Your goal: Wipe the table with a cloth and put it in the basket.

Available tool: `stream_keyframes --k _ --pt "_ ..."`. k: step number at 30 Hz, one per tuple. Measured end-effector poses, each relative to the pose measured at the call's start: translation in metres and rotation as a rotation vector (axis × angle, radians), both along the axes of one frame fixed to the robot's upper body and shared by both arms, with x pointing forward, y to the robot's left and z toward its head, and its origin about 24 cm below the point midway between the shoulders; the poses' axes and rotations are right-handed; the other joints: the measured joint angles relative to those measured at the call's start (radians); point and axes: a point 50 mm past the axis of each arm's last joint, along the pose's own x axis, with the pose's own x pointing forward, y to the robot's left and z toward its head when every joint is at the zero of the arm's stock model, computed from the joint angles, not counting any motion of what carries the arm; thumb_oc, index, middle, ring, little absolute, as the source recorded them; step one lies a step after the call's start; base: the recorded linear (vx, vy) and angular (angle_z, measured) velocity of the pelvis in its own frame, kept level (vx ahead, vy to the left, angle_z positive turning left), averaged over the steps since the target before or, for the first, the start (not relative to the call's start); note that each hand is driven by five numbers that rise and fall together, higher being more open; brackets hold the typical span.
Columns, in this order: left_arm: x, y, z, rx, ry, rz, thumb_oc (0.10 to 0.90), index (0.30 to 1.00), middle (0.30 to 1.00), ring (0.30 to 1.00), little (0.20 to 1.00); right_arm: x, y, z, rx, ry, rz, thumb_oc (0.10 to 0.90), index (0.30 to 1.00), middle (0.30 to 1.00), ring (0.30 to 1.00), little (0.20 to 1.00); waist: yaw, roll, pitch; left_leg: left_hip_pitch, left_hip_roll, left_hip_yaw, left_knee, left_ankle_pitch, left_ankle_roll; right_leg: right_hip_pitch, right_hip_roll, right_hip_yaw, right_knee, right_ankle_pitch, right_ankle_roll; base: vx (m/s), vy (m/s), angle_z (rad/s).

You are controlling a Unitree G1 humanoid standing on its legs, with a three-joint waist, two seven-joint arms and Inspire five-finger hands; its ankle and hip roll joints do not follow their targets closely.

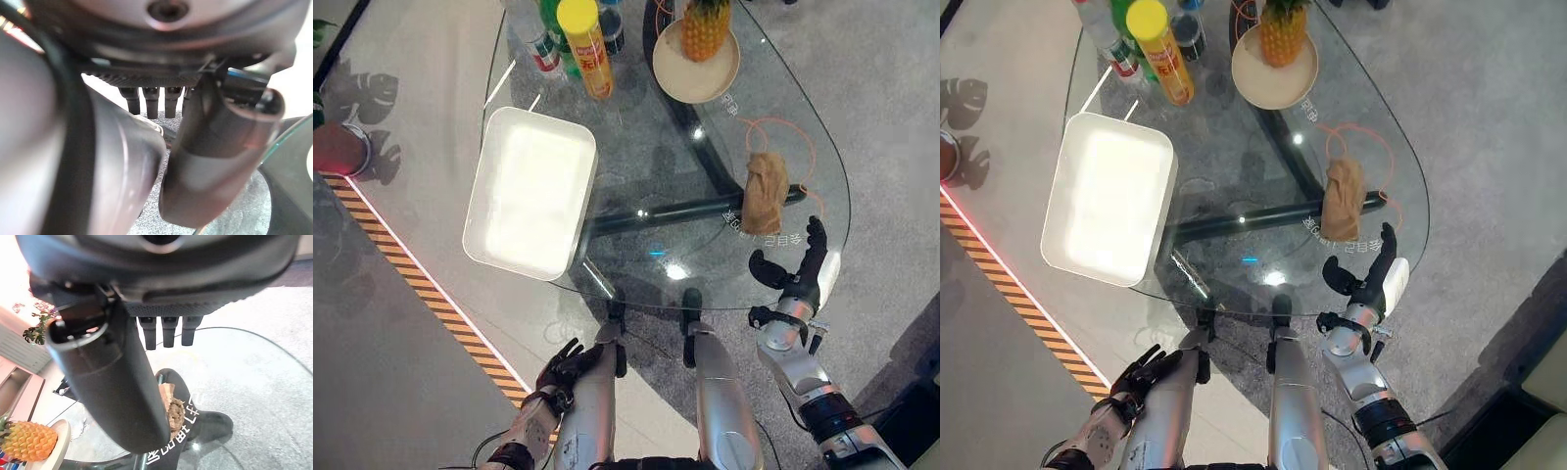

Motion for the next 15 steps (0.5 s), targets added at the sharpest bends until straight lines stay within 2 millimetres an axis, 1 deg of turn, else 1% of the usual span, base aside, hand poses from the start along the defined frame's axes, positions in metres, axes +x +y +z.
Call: stream_keyframes --k 3,7,12,15 --pt "0.002 0.002 0.002 0.006 -0.011 -0.002 0.8 0.9 0.9 0.9 0.9 0.009 0.002 0.014 -0.011 -0.038 0.006 0.8 0.9 0.9 0.9 0.9 0.0 0.0 0.0 -0.035 -0.003 0.0 0.009 0.003 0.001 -0.04 -0.004 0.001 0.021 -0.002 -0.002 0.0 0.0 0.0" --pt "0.01 -0.001 0.008 -0.003 -0.031 0.0 0.8 0.9 0.9 0.9 0.9 0.021 0.01 0.035 -0.012 -0.098 0.021 0.8 0.9 0.9 0.9 0.9 0.004 0.0 0.0 -0.083 -0.009 -0.001 0.026 0.005 0.001 -0.093 -0.009 0.004 0.05 -0.005 -0.003 0.02 0.019 0.02" --pt "0.014 -0.002 0.012 0.003 -0.044 -0.005 0.8 0.9 0.9 0.9 0.9 0.027 0.013 0.049 -0.008 -0.152 -0.003 0.8 0.9 0.9 0.9 0.9 0.006 0.001 0.0 -0.12 -0.016 -0.003 0.044 0.005 0.001 -0.135 -0.016 0.007 0.075 -0.013 -0.003 0.03 0.018 0.03" --pt "0.019 -0.003 0.016 -0.002 -0.063 -0.001 0.8 0.9 0.9 0.9 0.9 0.028 0.013 0.053 -0.004 -0.17 -0.019 0.8 0.9 0.9 0.9 0.9 0.006 0.001 0.0 -0.161 -0.016 -0.003 0.058 0.005 0.001 -0.175 -0.015 0.011 0.085 -0.015 -0.003 0.04 0.014 -0.02"
